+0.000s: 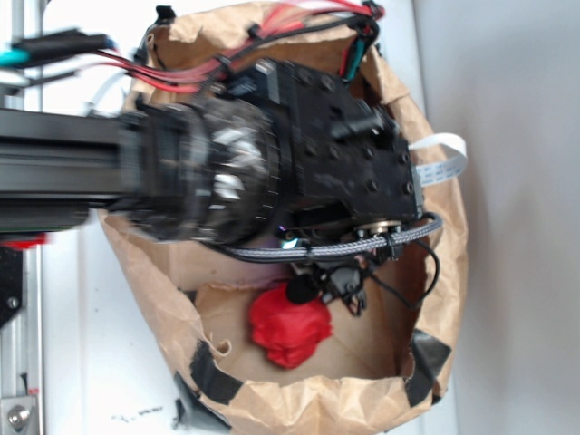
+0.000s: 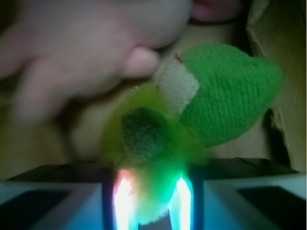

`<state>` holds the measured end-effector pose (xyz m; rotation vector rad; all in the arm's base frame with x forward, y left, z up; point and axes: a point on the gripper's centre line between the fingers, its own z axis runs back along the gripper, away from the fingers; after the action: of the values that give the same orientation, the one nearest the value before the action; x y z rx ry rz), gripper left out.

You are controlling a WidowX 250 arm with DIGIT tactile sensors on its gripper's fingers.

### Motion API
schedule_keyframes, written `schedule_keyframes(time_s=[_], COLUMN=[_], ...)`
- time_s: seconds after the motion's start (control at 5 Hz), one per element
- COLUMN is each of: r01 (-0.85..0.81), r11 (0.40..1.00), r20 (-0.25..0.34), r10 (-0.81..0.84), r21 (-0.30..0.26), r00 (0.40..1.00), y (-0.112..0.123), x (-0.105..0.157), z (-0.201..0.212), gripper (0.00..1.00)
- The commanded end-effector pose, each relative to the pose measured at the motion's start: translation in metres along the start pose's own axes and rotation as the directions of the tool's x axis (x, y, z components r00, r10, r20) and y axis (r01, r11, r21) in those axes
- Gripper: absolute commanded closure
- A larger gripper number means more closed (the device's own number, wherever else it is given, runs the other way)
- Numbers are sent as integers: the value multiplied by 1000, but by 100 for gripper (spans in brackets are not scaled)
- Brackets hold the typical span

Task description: Grab the green animal.

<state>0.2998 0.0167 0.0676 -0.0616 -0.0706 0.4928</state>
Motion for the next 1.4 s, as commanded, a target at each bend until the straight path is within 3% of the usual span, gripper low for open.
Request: schedule_keyframes(time_s=[0.0, 0.2, 0.4, 0.6, 0.8, 1.2], r01=[-8, -1, 89, 164, 173, 195], r11=[999, 998, 992, 983, 981, 980], r20=[43, 11, 51, 213, 279, 246], r10=[10, 1, -85, -143, -144, -179], r21=[-50, -58, -88, -87, -85, -42], r00=[999, 1000, 995, 967, 950, 953], y=[18, 23, 30, 33, 33, 32], x=[15, 19, 12, 0, -8, -9], z=[58, 78, 91, 101, 112, 126], gripper=[100, 100, 100, 100, 100, 100])
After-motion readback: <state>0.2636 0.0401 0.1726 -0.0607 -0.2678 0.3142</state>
